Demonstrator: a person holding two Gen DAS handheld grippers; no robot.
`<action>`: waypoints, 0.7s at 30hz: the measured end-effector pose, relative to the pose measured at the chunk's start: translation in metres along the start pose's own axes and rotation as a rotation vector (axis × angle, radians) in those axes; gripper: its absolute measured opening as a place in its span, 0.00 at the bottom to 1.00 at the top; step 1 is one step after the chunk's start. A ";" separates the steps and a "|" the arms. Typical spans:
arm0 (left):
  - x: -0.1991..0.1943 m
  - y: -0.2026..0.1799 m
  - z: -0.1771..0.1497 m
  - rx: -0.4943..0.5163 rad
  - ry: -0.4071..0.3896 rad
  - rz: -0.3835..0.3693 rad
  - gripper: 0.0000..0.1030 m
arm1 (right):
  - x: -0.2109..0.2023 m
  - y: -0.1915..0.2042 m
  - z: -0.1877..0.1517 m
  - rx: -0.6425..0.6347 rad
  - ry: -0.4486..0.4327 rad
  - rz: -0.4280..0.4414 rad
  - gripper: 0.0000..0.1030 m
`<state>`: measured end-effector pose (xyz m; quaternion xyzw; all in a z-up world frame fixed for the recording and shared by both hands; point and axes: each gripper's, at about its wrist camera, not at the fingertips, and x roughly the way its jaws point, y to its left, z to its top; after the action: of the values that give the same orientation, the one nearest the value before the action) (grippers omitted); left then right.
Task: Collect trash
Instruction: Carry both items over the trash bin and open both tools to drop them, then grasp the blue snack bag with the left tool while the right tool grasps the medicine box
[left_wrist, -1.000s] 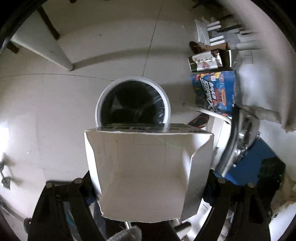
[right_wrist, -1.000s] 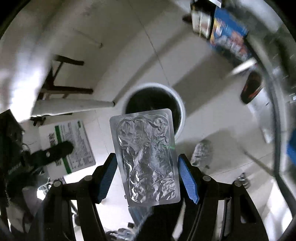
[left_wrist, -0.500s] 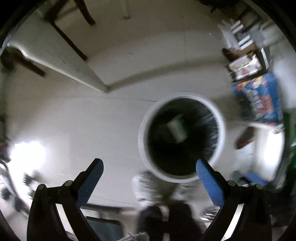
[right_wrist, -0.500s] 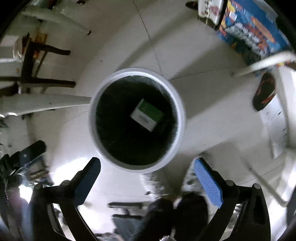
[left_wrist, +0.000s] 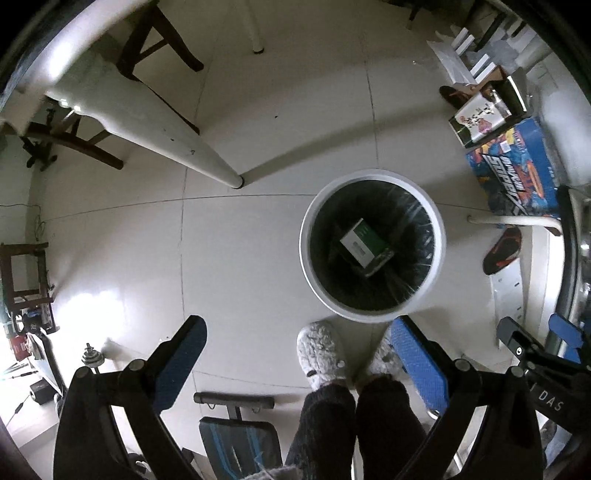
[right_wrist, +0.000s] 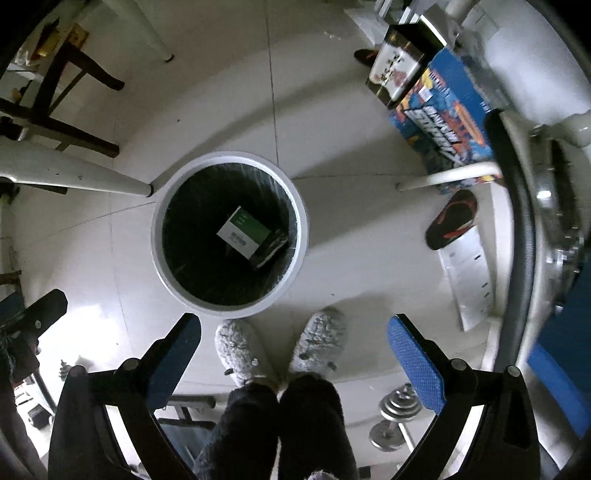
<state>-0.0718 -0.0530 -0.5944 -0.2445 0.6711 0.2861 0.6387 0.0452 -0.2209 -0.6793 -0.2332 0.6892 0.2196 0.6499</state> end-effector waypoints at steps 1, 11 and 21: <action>-0.009 0.000 -0.003 0.001 -0.003 -0.001 0.99 | -0.009 -0.001 -0.002 0.001 -0.004 0.001 0.99; -0.130 0.013 -0.025 0.006 -0.055 -0.036 0.99 | -0.145 0.003 -0.024 -0.012 -0.066 0.039 0.99; -0.262 0.029 -0.025 0.011 -0.185 -0.052 0.99 | -0.292 0.015 -0.034 0.013 -0.130 0.114 0.99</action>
<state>-0.0927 -0.0591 -0.3302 -0.2307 0.6043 0.2872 0.7065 0.0222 -0.2190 -0.3861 -0.1747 0.6591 0.2663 0.6813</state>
